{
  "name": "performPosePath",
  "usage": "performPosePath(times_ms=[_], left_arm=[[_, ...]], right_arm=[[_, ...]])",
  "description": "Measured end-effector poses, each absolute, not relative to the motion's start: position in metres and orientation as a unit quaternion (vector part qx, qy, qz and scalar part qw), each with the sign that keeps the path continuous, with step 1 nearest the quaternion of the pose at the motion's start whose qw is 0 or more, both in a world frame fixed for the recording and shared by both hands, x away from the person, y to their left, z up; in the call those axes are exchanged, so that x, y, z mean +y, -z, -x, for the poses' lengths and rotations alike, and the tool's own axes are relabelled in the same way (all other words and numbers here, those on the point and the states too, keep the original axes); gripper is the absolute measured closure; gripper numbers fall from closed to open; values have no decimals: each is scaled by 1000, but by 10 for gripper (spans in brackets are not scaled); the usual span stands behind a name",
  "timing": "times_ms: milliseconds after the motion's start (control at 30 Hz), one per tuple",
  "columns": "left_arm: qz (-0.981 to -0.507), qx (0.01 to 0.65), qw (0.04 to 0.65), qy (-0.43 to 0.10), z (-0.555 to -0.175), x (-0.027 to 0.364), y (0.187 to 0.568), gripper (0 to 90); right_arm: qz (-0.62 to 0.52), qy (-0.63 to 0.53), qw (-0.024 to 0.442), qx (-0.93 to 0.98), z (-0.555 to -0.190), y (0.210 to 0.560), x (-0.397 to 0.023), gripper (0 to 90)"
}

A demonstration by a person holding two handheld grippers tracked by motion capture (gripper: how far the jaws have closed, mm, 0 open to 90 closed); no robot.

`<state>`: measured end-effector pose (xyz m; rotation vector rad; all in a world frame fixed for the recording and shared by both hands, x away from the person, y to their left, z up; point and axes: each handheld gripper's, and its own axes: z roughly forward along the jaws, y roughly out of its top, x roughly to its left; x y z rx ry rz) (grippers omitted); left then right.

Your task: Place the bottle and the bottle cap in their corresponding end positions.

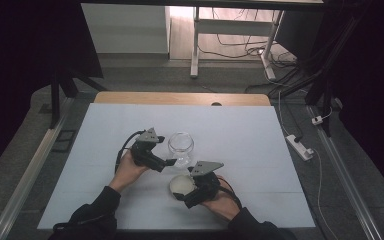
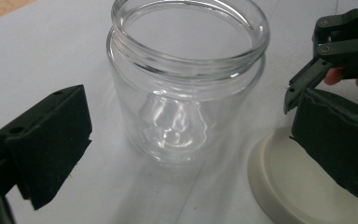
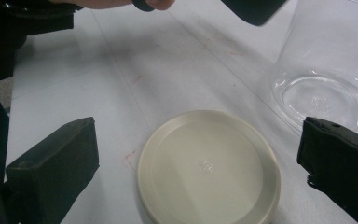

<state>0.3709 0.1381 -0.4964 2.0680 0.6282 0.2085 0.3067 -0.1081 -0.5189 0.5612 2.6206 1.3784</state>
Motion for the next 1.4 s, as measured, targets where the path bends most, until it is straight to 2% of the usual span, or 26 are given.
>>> performPosePath(times_ms=[1100, 1400], left_arm=[[-827, 285, 475, -93, -301, 171, 479, 0], [-819, 299, 479, -102, -276, 190, 479, 0]], right_arm=[[-204, -468, 77, 857, -296, 493, -138, 0], [-201, -467, 96, 856, -284, 485, -150, 0]])
